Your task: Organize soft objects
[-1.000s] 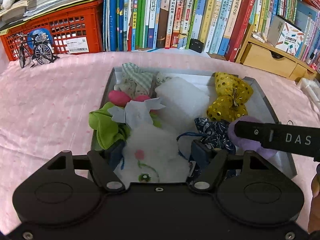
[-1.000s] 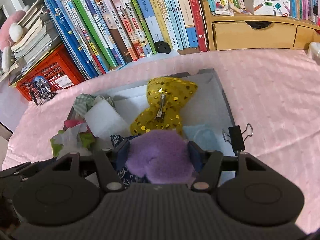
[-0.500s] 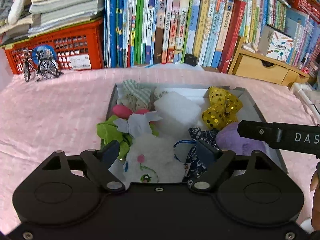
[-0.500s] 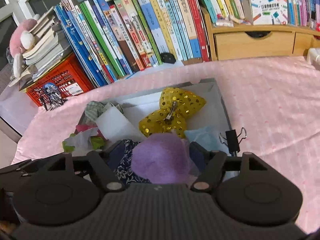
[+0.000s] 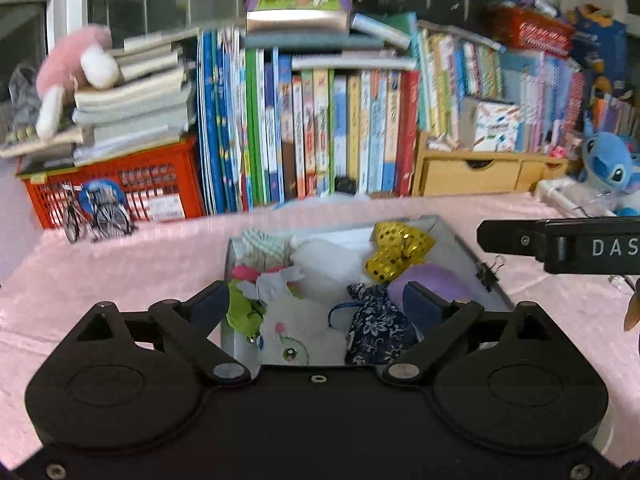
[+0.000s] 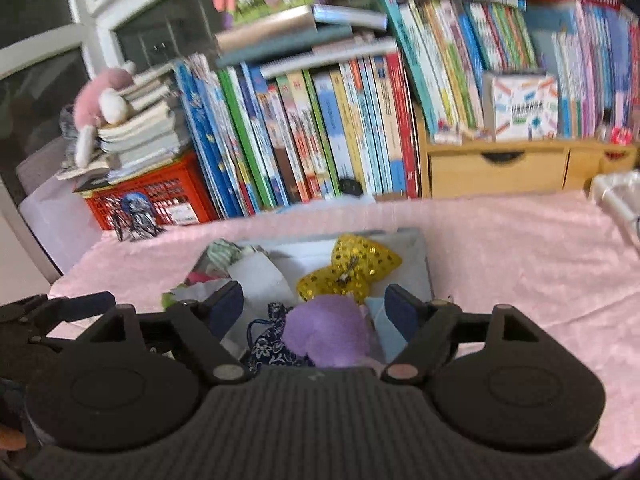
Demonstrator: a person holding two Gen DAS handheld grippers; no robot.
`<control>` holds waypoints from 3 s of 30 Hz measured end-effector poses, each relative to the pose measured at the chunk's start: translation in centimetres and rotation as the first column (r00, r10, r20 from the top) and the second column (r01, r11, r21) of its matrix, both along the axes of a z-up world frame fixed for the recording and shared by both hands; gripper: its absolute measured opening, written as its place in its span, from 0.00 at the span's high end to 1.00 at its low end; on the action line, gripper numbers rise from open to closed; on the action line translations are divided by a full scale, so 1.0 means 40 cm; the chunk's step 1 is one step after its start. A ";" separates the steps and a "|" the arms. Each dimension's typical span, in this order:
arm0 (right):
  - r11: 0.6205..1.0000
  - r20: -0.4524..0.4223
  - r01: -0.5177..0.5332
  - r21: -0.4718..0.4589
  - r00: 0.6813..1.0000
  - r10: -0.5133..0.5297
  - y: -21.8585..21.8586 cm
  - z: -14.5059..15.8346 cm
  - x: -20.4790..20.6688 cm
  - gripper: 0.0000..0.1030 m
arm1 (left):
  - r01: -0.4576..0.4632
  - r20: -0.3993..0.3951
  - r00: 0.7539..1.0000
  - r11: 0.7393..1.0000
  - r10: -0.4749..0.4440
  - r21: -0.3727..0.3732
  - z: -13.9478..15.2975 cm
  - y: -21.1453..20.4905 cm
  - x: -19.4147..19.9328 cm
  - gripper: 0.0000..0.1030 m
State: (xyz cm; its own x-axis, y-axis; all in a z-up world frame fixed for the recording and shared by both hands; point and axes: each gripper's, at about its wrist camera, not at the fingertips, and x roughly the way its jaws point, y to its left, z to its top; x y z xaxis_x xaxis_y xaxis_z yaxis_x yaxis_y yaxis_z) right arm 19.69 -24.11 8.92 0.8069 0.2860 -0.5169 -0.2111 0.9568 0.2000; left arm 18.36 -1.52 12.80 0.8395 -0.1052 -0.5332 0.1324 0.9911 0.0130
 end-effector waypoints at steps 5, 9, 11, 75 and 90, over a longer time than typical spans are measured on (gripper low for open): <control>0.999 0.123 -0.006 -0.031 0.992 0.010 -0.008 0.037 -0.097 0.14 | 0.014 0.092 0.996 1.000 -0.014 -0.005 0.028 0.009 -0.092 0.08; 0.997 0.206 -0.010 -0.074 0.978 0.025 -0.004 0.050 -0.169 0.12 | 0.027 0.152 0.988 1.000 -0.025 -0.015 0.036 0.015 -0.160 0.06; 0.996 0.234 -0.011 -0.090 0.972 0.031 -0.002 0.050 -0.199 0.12 | 0.032 0.170 0.985 0.999 -0.030 -0.014 0.034 0.015 -0.189 0.06; 0.971 0.127 0.095 -0.221 0.990 -0.068 0.042 -0.383 -0.517 0.00 | -0.155 -0.058 0.986 0.988 0.154 -0.006 -0.366 0.023 -0.470 0.00; 0.977 0.100 0.060 -0.205 0.994 -0.040 0.034 -0.386 -0.504 0.00 | -0.123 -0.051 0.991 0.992 0.122 -0.006 -0.369 0.030 -0.459 0.00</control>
State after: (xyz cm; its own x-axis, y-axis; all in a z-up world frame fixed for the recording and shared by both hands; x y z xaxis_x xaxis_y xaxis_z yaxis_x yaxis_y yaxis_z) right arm -0.48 -22.74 -6.51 0.8655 0.1392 -0.4812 -0.1708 0.9851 -0.0222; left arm -0.01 -0.31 -1.95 0.8182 -0.0081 -0.5748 0.0102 0.9999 0.0003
